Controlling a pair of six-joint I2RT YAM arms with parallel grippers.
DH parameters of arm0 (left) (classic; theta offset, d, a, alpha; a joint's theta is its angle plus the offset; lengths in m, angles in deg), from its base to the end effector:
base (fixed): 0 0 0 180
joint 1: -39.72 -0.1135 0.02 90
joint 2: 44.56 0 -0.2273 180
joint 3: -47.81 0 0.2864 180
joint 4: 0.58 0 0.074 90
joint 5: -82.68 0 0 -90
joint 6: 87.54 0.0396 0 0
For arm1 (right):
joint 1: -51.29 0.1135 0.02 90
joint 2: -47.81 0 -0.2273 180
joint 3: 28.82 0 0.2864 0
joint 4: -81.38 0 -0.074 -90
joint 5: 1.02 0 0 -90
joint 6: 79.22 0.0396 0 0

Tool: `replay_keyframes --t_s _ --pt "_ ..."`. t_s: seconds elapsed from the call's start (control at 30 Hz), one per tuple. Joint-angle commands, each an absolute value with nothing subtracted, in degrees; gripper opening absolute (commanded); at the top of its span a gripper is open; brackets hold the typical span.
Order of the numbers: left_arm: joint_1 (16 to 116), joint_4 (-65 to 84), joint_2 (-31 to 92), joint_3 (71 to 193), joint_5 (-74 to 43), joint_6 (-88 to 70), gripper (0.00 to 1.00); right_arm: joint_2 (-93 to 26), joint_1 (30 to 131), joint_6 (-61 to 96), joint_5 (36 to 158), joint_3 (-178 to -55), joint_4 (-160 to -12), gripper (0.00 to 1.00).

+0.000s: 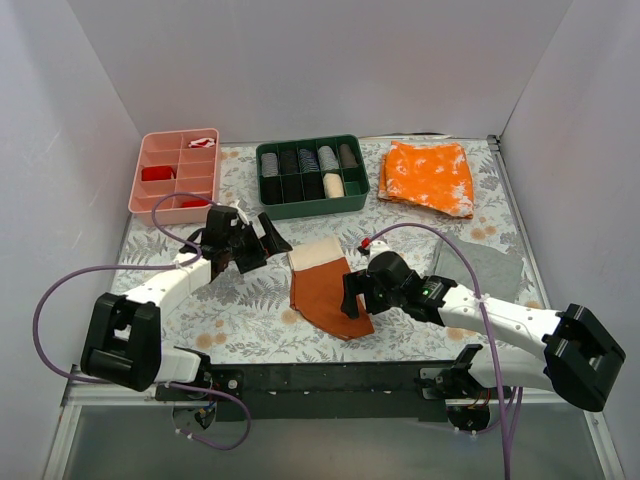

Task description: Roll the underwear

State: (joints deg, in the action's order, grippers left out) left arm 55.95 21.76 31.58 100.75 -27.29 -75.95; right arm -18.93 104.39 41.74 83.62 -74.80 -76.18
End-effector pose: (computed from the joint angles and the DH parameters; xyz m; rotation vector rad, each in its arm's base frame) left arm 0.2907 -0.0987 0.1420 -1.2015 2.3606 -1.1091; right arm 0.1715 0.2223 0.1432 -0.4141 2.3701 0.6133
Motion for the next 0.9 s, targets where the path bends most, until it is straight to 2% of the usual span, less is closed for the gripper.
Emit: replay_keyframes --t_s 0.0,0.33,0.47,0.8,0.87 --pt "55.63 20.57 32.78 99.81 -26.21 -76.11 0.98 -19.07 104.29 40.66 83.53 -77.21 -76.16 0.98" --pt "55.63 20.13 37.35 101.92 -26.56 -73.65 0.98 -22.50 104.29 42.15 83.00 -80.73 -73.61 0.98" --pt "55.63 15.58 39.62 101.22 -28.14 -74.44 0.97 -23.91 104.29 42.77 83.97 -81.60 -72.90 0.98" --pt "55.63 6.78 47.27 101.92 -31.23 -76.02 0.80 -24.53 104.29 43.91 83.71 -83.54 -70.62 0.97" --pt "55.63 5.11 48.24 102.01 -31.22 -76.20 0.74 -24.44 104.29 43.91 83.62 -83.54 -70.36 0.96"
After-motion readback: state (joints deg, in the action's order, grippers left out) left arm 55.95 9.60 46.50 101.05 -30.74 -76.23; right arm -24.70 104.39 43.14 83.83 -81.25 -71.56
